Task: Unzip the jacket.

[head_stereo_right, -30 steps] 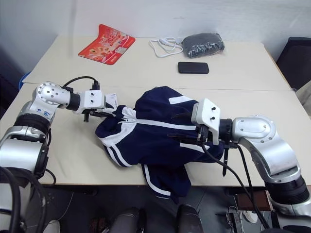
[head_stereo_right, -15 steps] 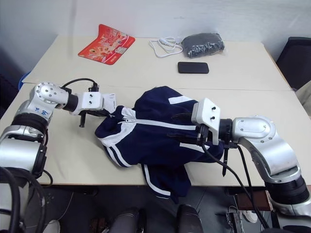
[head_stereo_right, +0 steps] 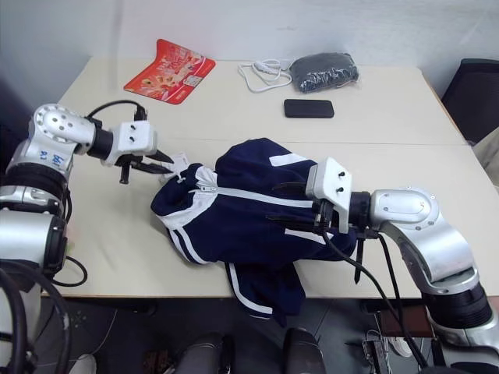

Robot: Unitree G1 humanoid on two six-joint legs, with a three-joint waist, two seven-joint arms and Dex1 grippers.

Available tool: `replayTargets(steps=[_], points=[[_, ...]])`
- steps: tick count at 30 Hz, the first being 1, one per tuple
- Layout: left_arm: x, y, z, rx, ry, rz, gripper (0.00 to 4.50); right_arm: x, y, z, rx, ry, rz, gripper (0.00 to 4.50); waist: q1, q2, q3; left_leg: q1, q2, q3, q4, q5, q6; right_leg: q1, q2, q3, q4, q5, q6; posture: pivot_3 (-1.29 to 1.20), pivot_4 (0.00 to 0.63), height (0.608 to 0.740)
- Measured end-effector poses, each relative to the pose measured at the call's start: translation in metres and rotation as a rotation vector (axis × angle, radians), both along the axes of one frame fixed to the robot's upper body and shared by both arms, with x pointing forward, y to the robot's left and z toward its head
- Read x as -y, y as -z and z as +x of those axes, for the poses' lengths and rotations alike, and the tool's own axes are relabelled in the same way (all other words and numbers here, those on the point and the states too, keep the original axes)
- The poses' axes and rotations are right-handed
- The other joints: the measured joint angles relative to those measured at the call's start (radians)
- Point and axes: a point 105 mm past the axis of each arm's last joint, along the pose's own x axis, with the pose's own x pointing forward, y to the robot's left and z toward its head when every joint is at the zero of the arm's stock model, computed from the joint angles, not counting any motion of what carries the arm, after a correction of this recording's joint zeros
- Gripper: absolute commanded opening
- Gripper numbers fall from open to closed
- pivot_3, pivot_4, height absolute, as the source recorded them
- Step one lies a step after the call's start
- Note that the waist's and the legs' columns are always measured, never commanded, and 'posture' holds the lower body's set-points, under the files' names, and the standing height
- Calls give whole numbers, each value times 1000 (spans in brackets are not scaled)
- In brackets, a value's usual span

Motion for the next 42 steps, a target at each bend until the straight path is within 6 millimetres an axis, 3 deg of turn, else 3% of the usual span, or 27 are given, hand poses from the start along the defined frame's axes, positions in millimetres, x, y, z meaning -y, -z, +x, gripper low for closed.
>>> replayTargets(steps=[3, 12, 19, 25, 29, 32, 35, 42], points=[[-3, 15, -3, -21, 3, 9, 2883, 0, 0, 0, 0, 3, 2, 2850, 0, 0, 0, 0, 0, 0, 0, 0, 0, 0, 0, 0, 0, 0, 0, 0, 150, 740], [-30, 1, 4, 165, -96, 55, 2883, -1, 4, -2, -16, 7, 10, 2850, 1, 0, 0, -1, 0, -1, 0, 0, 0, 0, 0, -1, 0, 0, 0, 0, 150, 740], [-32, 20, 1, 166, -78, 63, 2883, -1, 4, -2, -18, 17, 14, 2850, 2, 0, 0, -1, 0, -1, 0, 0, 0, 0, 0, -1, 0, 0, 0, 0, 150, 740], [-24, 16, 10, 289, -90, 31, 2883, -1, 4, -2, -21, 16, 17, 2850, 3, 0, 0, -1, 0, -1, 0, 0, 0, 0, 0, -1, 0, 0, 0, 0, 150, 740], [-16, 36, 14, 303, -92, 40, 2883, -1, 2, -2, -21, 15, 21, 2850, 2, 0, 0, -1, 0, -1, 0, 0, 0, 0, 0, -1, 0, 0, 0, 0, 150, 740], [-13, 38, 16, 320, -96, 40, 2883, -2, 1, -2, -19, 12, 24, 2850, 2, 0, 0, 0, 0, -1, 0, 0, 0, 0, 0, -1, 0, 0, 0, 0, 150, 740], [-8, 39, 20, 350, -98, 42, 2317, -3, -2, -2, -8, 8, 26, 2850, 6, -1, 0, 0, 0, -1, 1, 0, 0, 1, -1, -1, 0, 0, 0, 0, 150, 740], [-11, 41, 29, 492, -115, 164, 73, -3, -4, -1, -8, 10, 28, 2850, 3, -1, -1, 0, 0, -2, 1, 0, 0, 1, -1, -1, 0, 0, 0, 0, 150, 740]])
